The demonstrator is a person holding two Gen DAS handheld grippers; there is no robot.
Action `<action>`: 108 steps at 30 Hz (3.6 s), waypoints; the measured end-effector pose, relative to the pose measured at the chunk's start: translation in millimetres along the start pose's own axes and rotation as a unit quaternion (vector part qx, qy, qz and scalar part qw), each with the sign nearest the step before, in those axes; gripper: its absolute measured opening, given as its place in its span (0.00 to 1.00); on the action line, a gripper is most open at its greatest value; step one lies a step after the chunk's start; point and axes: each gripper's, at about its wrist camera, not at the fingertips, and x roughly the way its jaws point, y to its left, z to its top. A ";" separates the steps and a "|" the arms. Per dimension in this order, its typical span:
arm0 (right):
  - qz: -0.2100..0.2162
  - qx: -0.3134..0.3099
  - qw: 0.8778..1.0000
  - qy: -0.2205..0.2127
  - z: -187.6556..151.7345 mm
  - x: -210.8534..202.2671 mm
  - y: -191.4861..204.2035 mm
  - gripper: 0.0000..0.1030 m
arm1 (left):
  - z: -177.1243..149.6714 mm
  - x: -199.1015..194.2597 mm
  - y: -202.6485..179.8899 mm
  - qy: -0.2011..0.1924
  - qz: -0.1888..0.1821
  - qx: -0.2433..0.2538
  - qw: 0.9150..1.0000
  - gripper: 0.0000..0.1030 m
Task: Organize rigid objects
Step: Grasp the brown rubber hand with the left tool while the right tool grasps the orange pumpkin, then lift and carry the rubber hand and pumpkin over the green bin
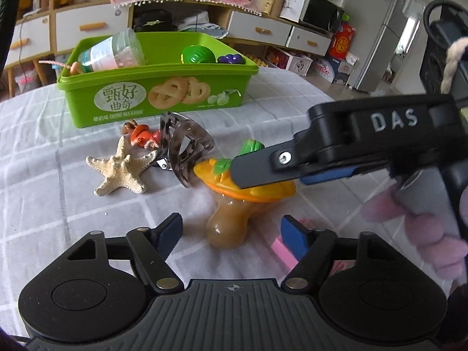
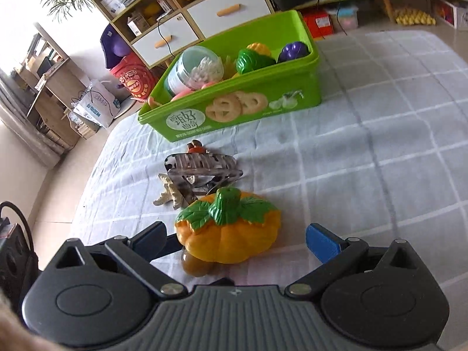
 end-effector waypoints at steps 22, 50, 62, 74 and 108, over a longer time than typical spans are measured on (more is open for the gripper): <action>-0.026 -0.029 0.999 0.002 3.8 22.9 14.5 0.68 | 4.7 3.3 2.5 0.004 -0.013 -0.029 0.999 0.41; -0.031 0.000 0.999 -0.030 12.2 0.0 -4.9 0.67 | 5.5 -1.7 -1.7 0.010 -0.004 0.007 1.000 0.33; -0.030 0.026 0.998 -0.044 18.7 -9.2 -14.5 0.62 | 14.1 -11.4 5.6 -0.002 0.004 -0.008 1.000 0.33; -0.014 0.043 0.997 -0.056 26.6 -18.6 -18.0 0.59 | 25.8 -19.5 17.1 -0.016 0.013 -0.035 0.999 0.33; 0.019 0.131 0.985 -0.110 142.9 -10.4 -29.3 0.59 | 140.3 20.0 57.0 -0.071 0.036 -0.077 0.994 0.33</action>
